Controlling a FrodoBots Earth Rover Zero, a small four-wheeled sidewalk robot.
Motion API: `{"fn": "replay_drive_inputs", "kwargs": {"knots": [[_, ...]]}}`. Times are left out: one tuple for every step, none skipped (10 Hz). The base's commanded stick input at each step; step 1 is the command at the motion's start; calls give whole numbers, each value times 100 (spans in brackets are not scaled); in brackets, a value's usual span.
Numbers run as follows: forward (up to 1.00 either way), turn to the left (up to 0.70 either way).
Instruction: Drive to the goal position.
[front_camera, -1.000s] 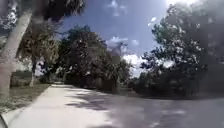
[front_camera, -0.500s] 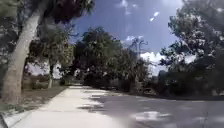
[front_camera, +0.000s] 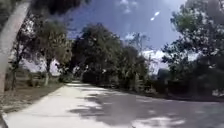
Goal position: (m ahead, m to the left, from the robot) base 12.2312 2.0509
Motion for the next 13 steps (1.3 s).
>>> {"fn": "replay_drive_inputs", "kwargs": {"knots": [[70, 0], [70, 0], [70, 0], [82, 0], [85, 0], [85, 14], [85, 34], [85, 34], [85, 34], [85, 34], [85, 14], [85, 0], [85, 0]]}}
